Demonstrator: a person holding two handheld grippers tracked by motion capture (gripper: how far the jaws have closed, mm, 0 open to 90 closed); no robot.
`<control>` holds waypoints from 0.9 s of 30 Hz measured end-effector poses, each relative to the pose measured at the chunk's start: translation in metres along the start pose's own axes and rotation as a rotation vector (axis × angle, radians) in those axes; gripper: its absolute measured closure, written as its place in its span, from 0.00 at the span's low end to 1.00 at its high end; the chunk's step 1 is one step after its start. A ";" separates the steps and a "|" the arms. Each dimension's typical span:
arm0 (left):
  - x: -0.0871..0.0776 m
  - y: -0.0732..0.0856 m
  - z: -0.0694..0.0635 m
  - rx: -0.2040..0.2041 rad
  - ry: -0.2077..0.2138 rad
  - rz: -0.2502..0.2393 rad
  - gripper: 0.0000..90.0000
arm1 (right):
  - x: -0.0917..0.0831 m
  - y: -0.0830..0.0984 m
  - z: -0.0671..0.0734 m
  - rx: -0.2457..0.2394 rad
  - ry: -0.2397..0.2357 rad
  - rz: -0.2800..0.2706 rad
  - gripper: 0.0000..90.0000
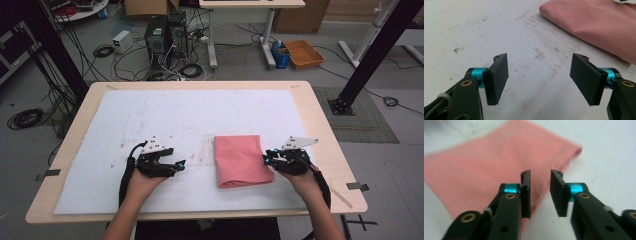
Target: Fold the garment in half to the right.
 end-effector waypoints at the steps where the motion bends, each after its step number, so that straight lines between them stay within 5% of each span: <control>1: 0.000 0.000 0.001 -0.002 0.001 -0.001 0.35 | -0.002 -0.005 0.005 -0.008 -0.007 -0.018 0.72; 4: 0.000 0.000 0.002 -0.010 -0.005 -0.002 0.34 | -0.003 -0.014 0.023 -0.061 -0.044 -0.048 0.65; 9: -0.003 -0.003 0.001 -0.009 -0.001 -0.018 0.35 | 0.015 -0.013 0.054 -0.093 -0.113 -0.011 0.58; 15: -0.003 -0.003 0.001 -0.007 0.003 -0.015 0.34 | 0.033 -0.012 0.086 -0.136 -0.135 0.039 0.53; 23: -0.008 -0.003 0.006 -0.017 -0.018 -0.028 0.34 | 0.058 0.005 0.093 -0.147 -0.073 0.085 0.45; 27: -0.007 -0.002 0.006 -0.019 -0.017 -0.022 0.35 | 0.058 0.007 0.094 -0.171 -0.060 0.062 0.45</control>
Point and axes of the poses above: each handheld gripper's, and its own axes: x roughly forward along the jaws, y roughly out of its underside, z roughly to its left, the point moved 10 cm from there along x, roughly forward along the jaws, and after that the axes turned 5 degrees about x, right-handed, at the moved point
